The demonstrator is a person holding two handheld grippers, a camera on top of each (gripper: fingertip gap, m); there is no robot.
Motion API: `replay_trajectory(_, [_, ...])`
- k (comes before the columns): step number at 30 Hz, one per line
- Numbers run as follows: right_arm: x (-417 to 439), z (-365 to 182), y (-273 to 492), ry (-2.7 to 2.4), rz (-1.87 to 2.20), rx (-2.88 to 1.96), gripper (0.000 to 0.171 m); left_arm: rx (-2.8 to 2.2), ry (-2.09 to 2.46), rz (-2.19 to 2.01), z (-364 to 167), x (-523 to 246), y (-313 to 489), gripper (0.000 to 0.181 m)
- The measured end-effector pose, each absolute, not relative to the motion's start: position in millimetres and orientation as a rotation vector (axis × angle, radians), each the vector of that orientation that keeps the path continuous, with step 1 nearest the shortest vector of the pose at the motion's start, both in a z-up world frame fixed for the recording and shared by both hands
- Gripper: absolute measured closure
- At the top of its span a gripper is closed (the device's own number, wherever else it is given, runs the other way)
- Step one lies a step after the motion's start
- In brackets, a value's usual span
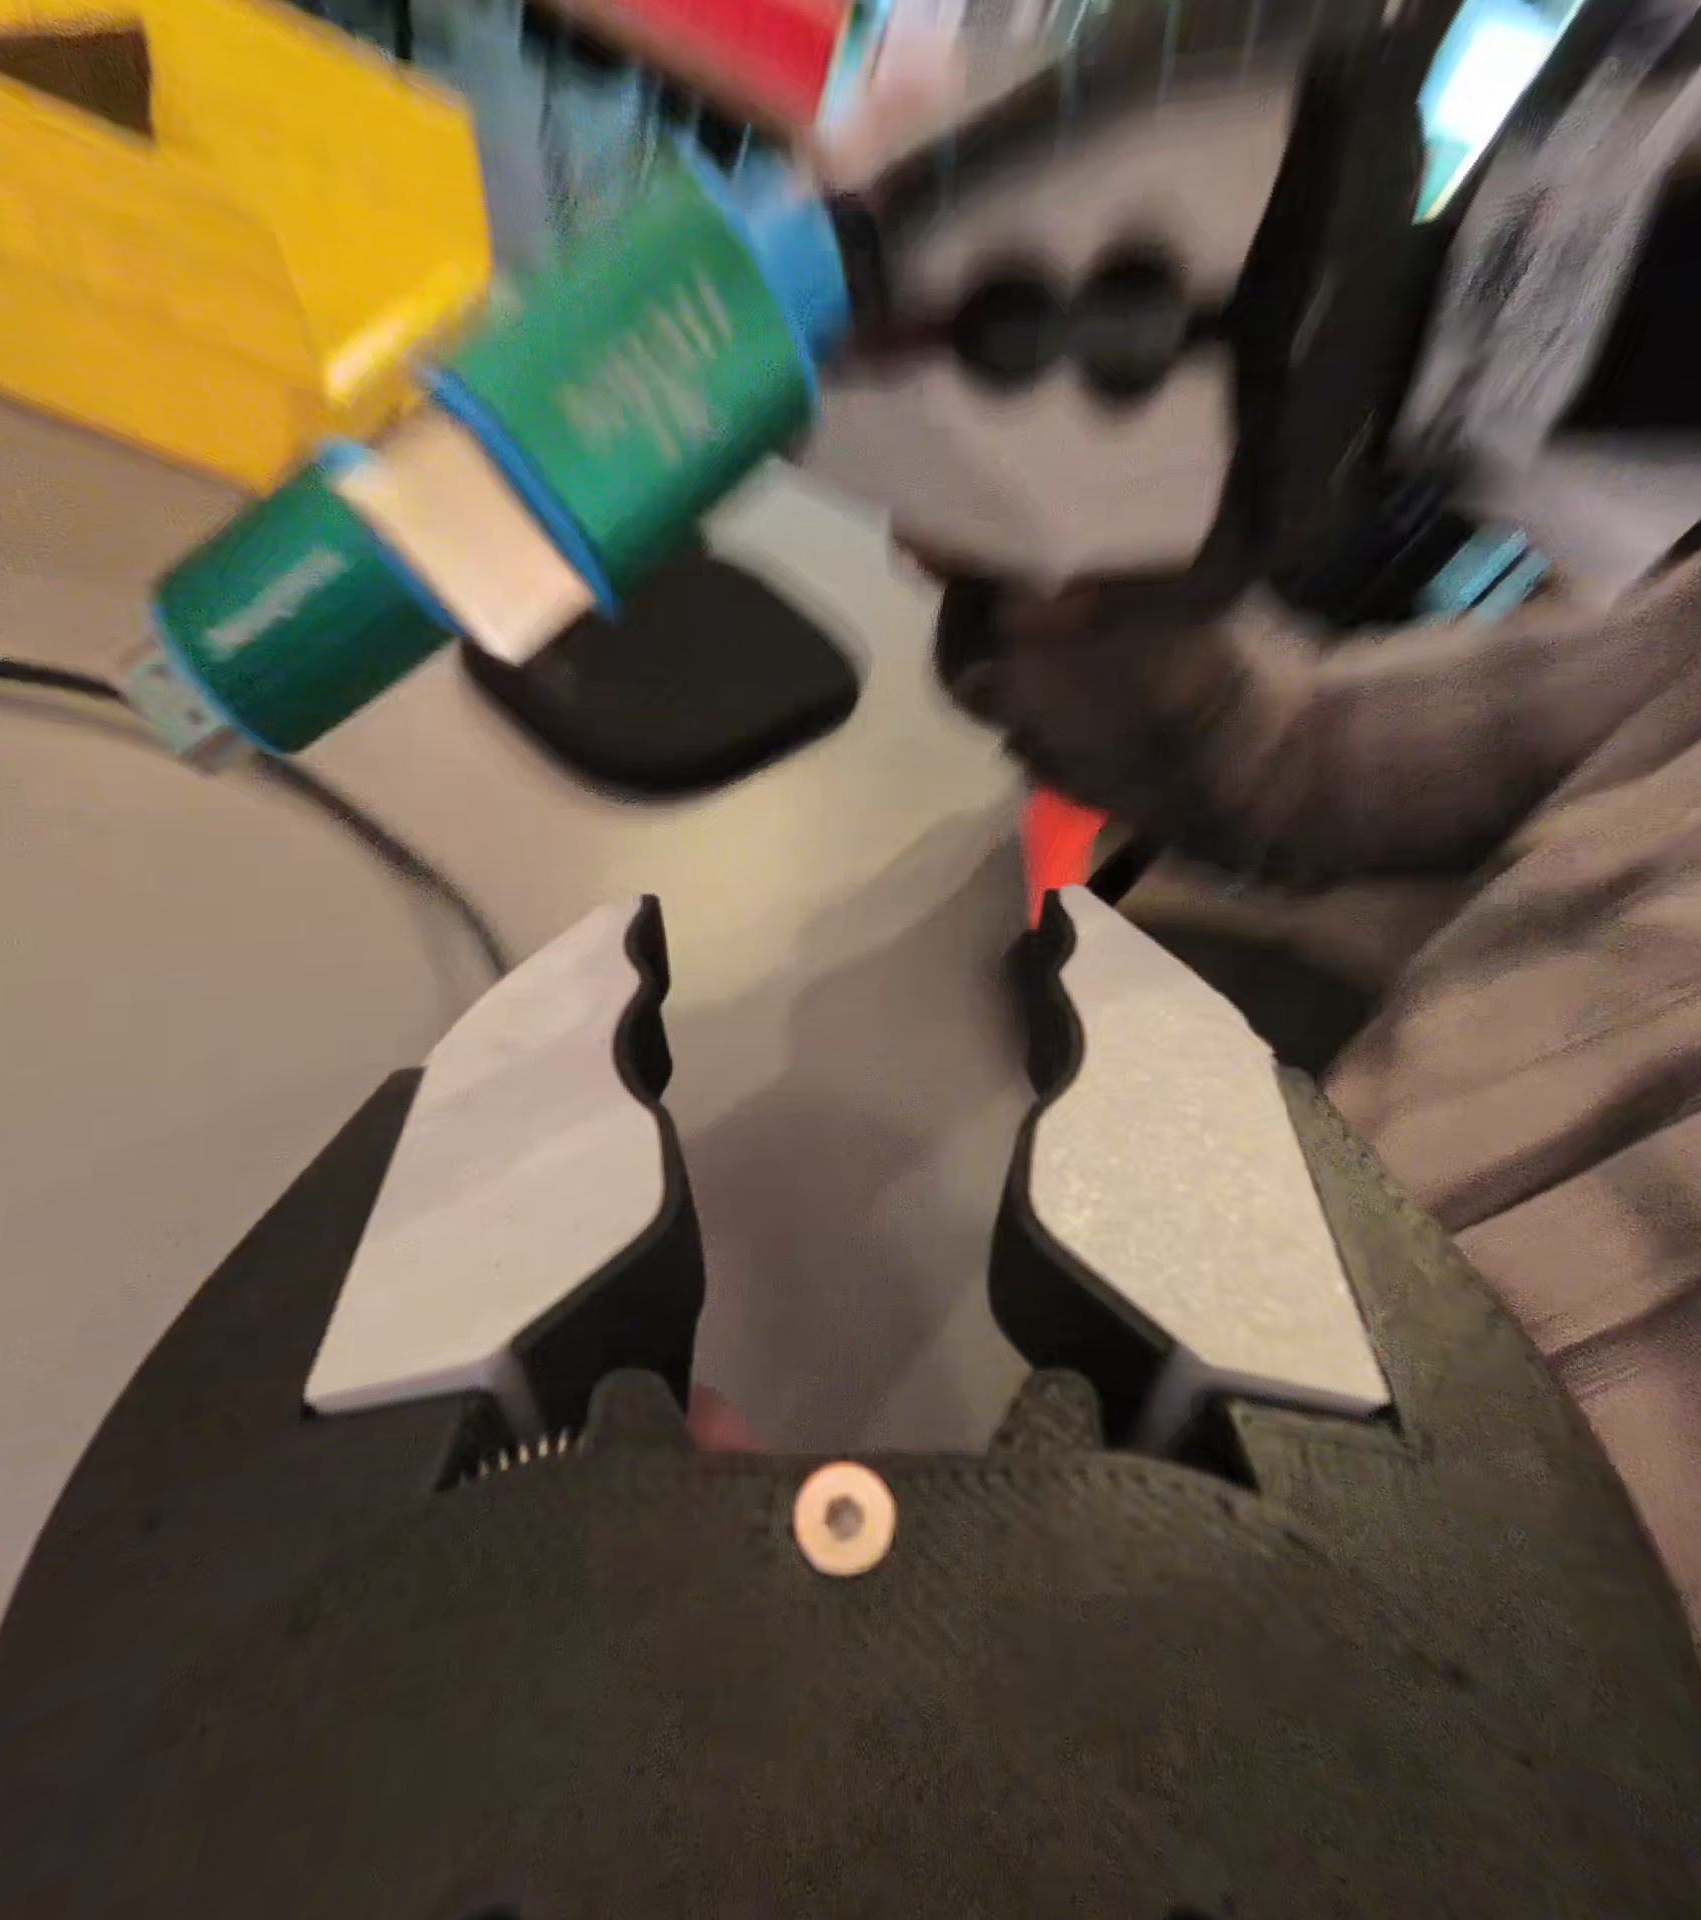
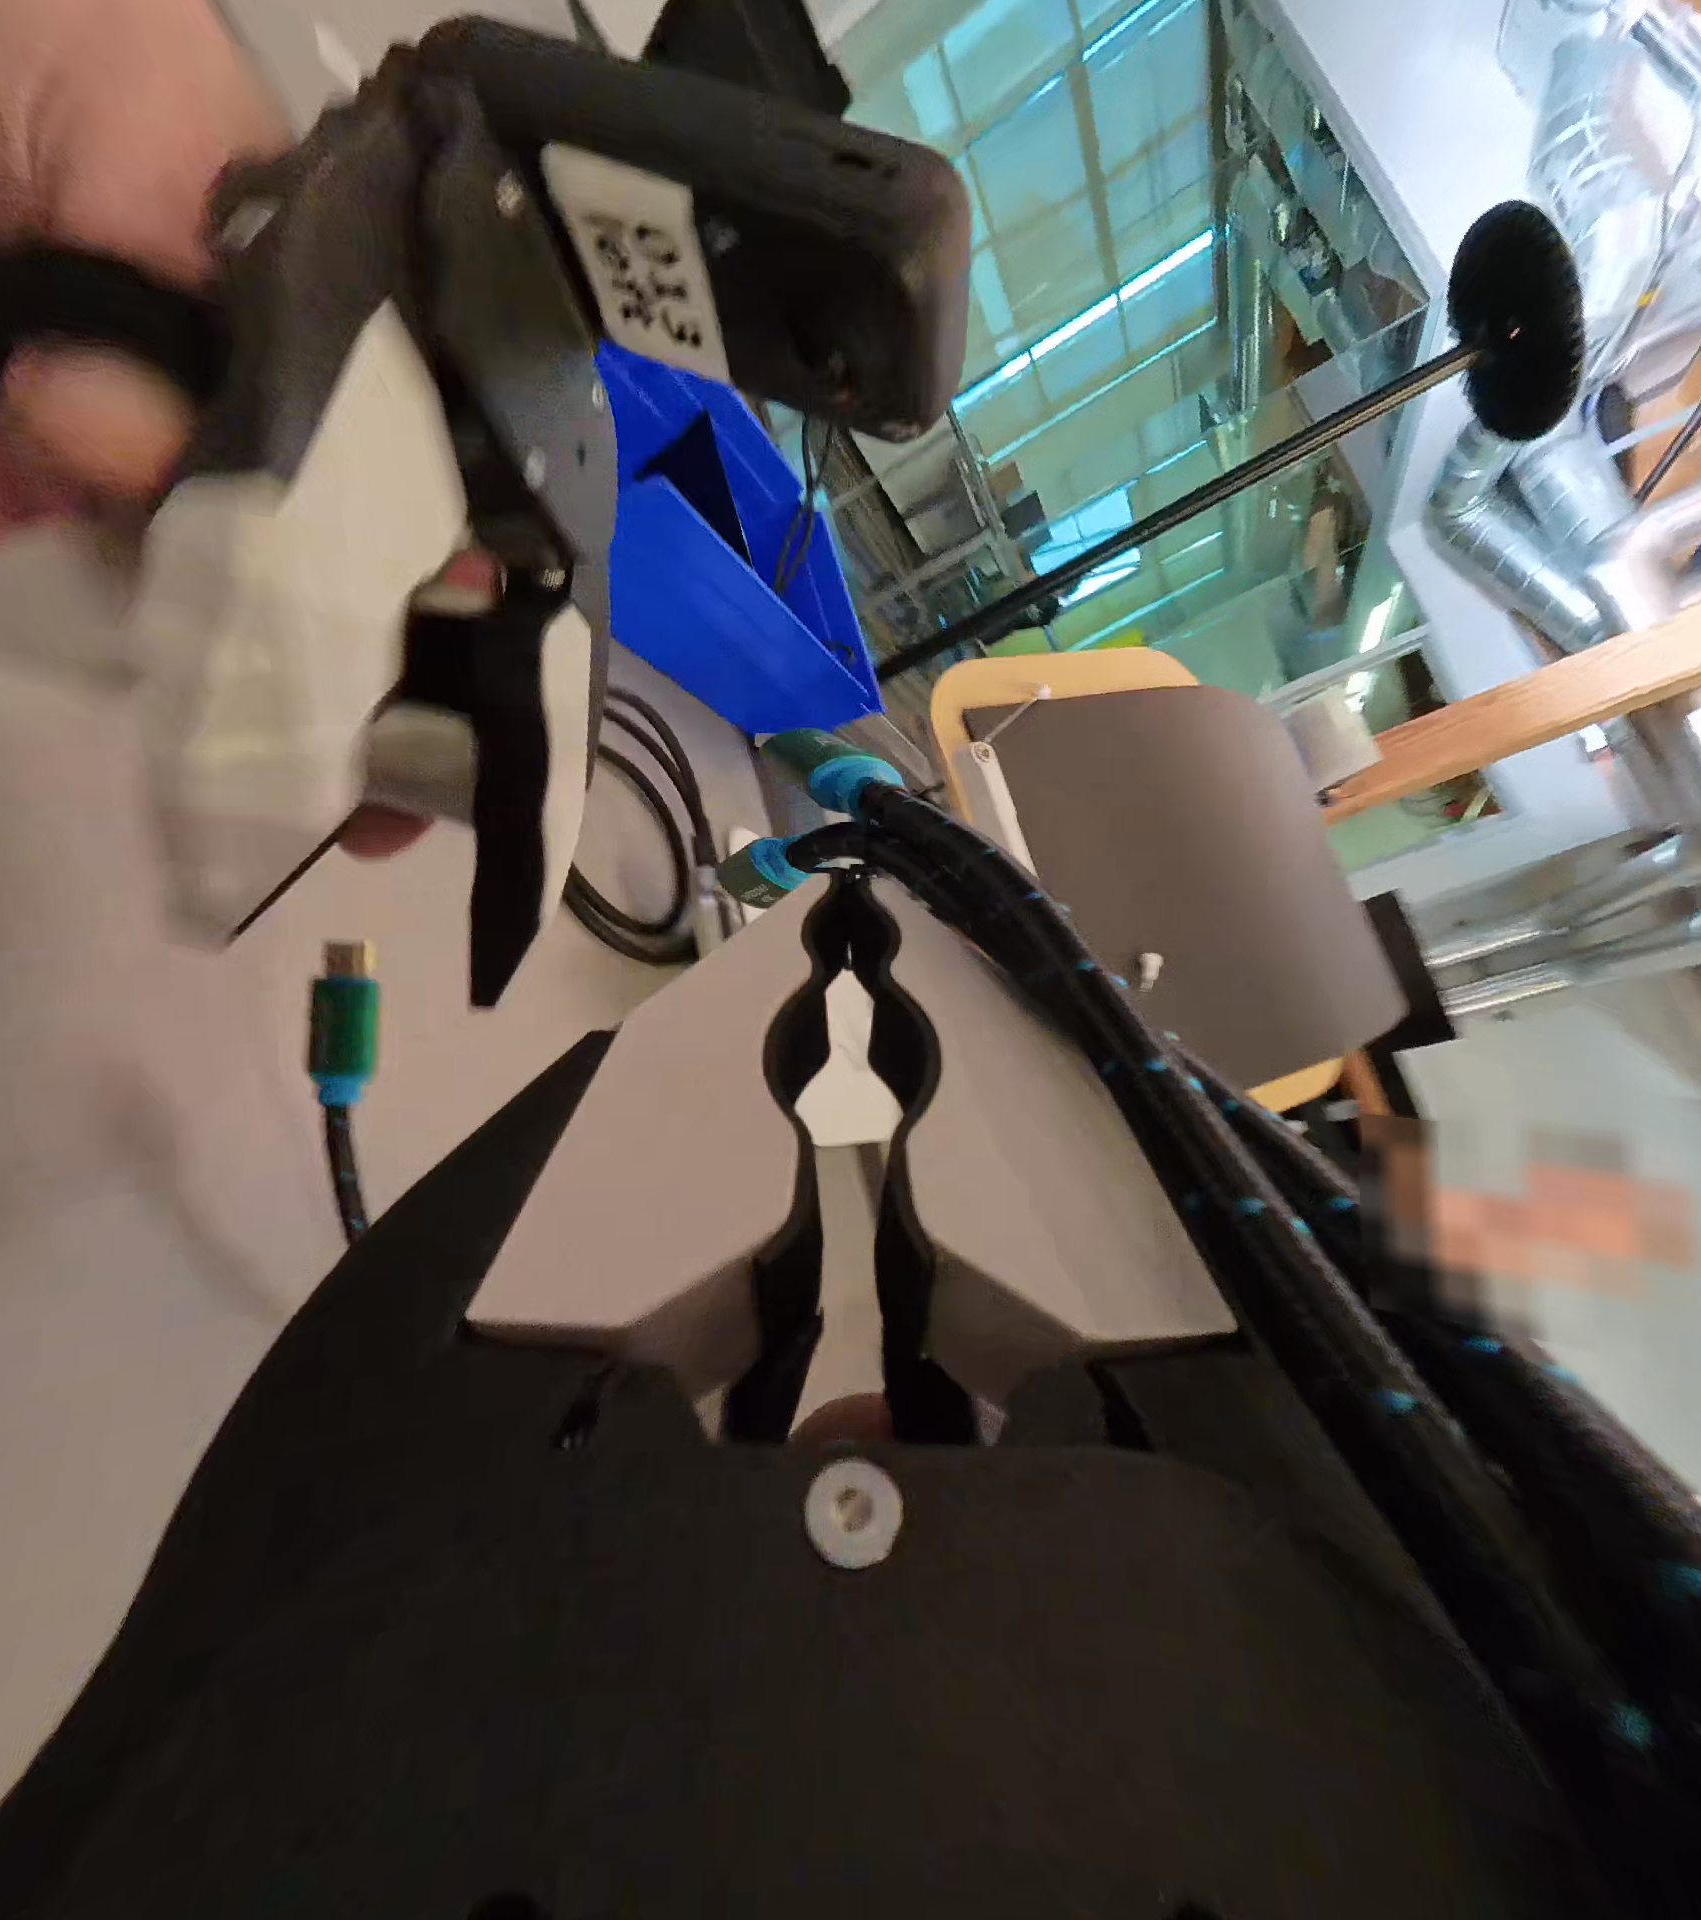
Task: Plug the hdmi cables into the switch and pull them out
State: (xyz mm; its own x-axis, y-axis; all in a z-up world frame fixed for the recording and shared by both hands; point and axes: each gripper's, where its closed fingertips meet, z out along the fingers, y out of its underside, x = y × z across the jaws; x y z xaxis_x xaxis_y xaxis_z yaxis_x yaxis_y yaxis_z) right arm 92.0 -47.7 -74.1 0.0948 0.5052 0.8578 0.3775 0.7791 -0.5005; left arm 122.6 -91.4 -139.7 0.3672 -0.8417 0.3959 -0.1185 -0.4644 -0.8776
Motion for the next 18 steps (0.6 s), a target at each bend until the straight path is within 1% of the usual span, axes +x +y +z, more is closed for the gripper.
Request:
replay_trajectory(1, [91, -74, -48, -1.529, 0.036, -0.705, 0.171, -1.751, 0.696, -1.327, -121, 120, -90, 0.113])
replay_trajectory(3, [88, -76, -55, -1.558, -0.051, -0.632, 0.171, -1.629, 0.499, -1.534, -98, 109, -81, 0.108])
replay_trajectory(5, [86, -79, -60, -1.572, -0.172, -0.551, 0.171, -1.551, 0.42, -1.608, -88, 101, -73, 0.105])
replay_trajectory(7, [86, -82, -65, -1.578, -0.243, -0.488, 0.171, -1.499, 0.433, -1.678, -82, 102, -76, 0.101])
replay_trajectory(9, [85, -87, -68, -1.589, -0.304, -0.431, 0.171, -1.483, 0.481, -1.672, -80, 106, -76, 0.097])
replay_trajectory(13, [83, -95, -71, -1.611, -0.366, -0.359, 0.171, -1.399, 0.536, -1.694, -65, 107, -72, 0.103])
replay_trajectory(15, [83, -99, -70, -1.63, -0.346, -0.366, 0.171, -1.409, 0.619, -1.603, -65, 109, -71, 0.109])
replay_trajectory(18, [82, -96, -64, -1.623, -0.272, -0.433, 0.171, -1.439, 0.768, -1.373, -64, 113, -69, 0.109])
